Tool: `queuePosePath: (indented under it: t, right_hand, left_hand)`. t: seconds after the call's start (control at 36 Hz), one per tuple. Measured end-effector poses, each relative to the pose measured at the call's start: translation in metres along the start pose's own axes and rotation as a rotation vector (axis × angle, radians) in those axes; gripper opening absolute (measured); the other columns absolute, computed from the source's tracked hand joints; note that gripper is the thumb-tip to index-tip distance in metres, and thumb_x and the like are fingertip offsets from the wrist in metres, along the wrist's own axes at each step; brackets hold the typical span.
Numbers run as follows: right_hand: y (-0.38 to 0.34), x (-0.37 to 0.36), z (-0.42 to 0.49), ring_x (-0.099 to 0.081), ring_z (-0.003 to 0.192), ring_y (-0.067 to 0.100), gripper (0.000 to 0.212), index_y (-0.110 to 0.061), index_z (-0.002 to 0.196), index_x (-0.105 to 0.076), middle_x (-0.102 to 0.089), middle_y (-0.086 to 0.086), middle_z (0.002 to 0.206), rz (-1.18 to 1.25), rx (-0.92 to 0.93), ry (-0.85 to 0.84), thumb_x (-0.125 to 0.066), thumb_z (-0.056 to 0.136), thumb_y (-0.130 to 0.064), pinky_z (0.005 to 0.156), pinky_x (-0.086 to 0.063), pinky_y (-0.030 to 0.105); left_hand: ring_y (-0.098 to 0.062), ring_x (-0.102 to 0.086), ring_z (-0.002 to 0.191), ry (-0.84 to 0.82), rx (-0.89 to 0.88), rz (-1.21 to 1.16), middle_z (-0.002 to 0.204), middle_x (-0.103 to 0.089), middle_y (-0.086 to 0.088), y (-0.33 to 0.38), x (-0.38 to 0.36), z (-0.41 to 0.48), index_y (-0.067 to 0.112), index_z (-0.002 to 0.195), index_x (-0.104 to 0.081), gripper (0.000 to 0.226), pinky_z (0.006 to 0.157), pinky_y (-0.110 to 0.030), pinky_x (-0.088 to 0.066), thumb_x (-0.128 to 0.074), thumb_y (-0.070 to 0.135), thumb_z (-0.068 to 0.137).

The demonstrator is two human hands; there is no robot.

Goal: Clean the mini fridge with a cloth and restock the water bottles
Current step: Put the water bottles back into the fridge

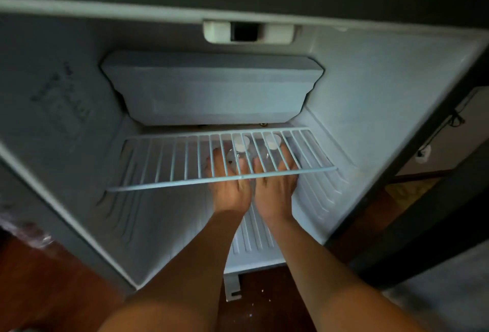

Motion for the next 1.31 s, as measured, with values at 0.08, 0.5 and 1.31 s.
queuePosePath:
  t: [0.08,0.5,1.31]
  right_hand:
    - [-0.008,0.018,-0.031,-0.036,0.137,0.032,0.056,-0.006,0.145,-0.040,-0.039,0.017,0.144,-0.053,-0.021,0.038,-0.059,0.099,-0.031,0.118,-0.028,0.049]
    - [-0.123,0.006,-0.213,-0.054,0.099,0.012,0.022,-0.021,0.112,-0.050,-0.047,-0.009,0.109,0.138,0.273,-0.360,-0.042,0.104,-0.039,0.085,-0.049,0.035]
    - [-0.214,-0.237,-0.201,-0.040,0.140,0.016,0.054,-0.035,0.152,-0.033,-0.038,-0.005,0.153,0.108,-0.102,-0.540,-0.046,0.102,-0.050,0.114,-0.040,0.042]
  left_hand:
    - [-0.046,-0.039,0.138,0.096,-0.011,-0.099,0.144,-0.045,-0.034,-0.003,0.032,-0.031,-0.011,0.140,-0.047,0.068,0.121,-0.042,-0.019,-0.026,0.044,0.106]
    - [-0.007,-0.055,0.091,0.174,-0.026,-0.119,0.105,-0.047,0.017,-0.073,0.231,-0.187,0.033,0.120,-0.047,0.029,0.082,-0.031,-0.046,-0.029,0.051,0.106]
    - [-0.008,-0.029,0.147,0.129,0.261,-0.141,0.162,-0.027,0.008,-0.278,0.303,-0.020,0.035,0.157,-0.018,0.080,0.113,-0.028,-0.028,-0.032,0.080,0.093]
Point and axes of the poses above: each hand's wrist, its own z-axis towards the middle knuckle, its own x-axis out of the back of the hand, y = z × x, the point moved 2 cm from there along z, towards the middle knuckle
